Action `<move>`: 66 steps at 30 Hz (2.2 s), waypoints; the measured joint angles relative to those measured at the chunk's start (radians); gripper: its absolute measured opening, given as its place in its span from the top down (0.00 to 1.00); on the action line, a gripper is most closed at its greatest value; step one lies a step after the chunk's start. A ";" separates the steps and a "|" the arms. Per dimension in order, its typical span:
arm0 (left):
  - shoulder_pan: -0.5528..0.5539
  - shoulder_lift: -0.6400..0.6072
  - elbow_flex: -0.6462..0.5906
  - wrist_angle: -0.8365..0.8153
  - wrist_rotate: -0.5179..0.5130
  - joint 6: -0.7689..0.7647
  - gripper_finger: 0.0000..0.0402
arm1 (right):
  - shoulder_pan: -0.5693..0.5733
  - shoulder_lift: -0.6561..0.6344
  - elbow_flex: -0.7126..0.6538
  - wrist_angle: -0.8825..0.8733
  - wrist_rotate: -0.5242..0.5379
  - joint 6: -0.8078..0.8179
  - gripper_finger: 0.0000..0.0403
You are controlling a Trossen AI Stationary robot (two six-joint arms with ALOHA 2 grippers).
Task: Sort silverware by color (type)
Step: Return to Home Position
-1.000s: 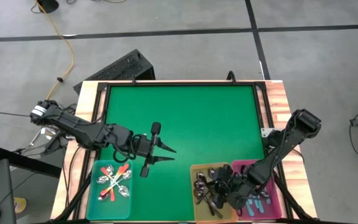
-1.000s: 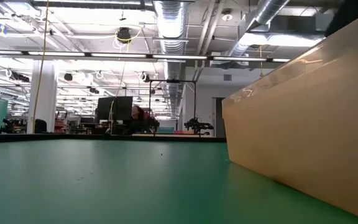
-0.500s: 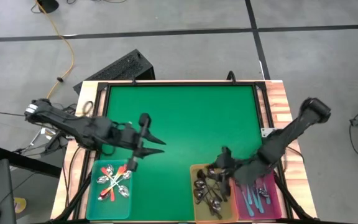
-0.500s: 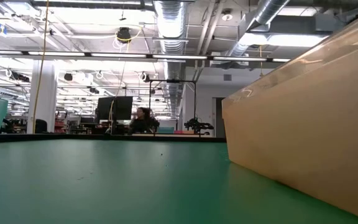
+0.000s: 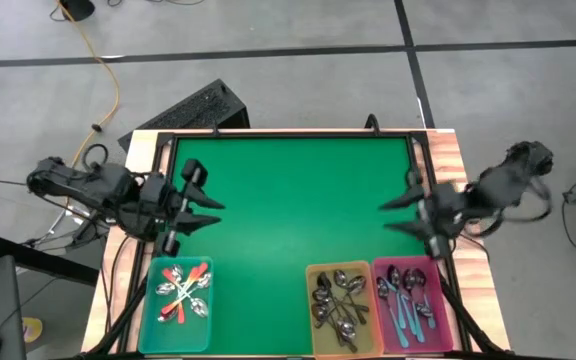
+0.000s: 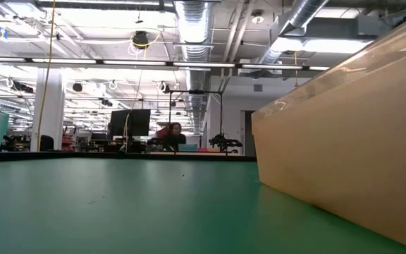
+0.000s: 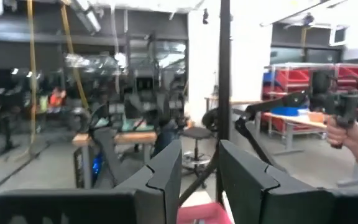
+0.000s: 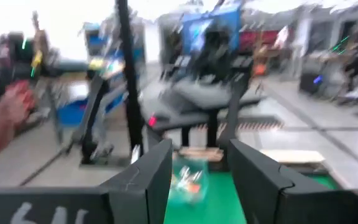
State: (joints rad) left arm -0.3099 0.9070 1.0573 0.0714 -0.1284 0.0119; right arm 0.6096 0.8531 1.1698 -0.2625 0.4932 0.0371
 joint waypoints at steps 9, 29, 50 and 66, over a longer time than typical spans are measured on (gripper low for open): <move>0.205 -0.051 -0.088 0.029 0.461 -0.173 0.76 | -0.191 -0.288 -0.234 0.055 -0.033 0.093 0.55; 0.517 -0.181 -0.706 0.720 0.670 -0.481 0.76 | -0.333 -0.839 -0.896 0.410 -0.154 0.194 0.55; 0.641 -0.269 -1.047 1.043 0.646 -0.562 0.76 | -0.425 -0.850 -1.014 0.281 -0.129 0.226 0.55; 0.647 -0.268 -1.049 1.009 0.652 -0.452 0.76 | -0.470 -0.847 -1.161 0.333 -0.194 0.098 0.55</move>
State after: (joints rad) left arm 0.3367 0.6395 0.0082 1.0808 0.5239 -0.4405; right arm 0.1393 0.0060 0.0092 0.0705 0.2988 0.1349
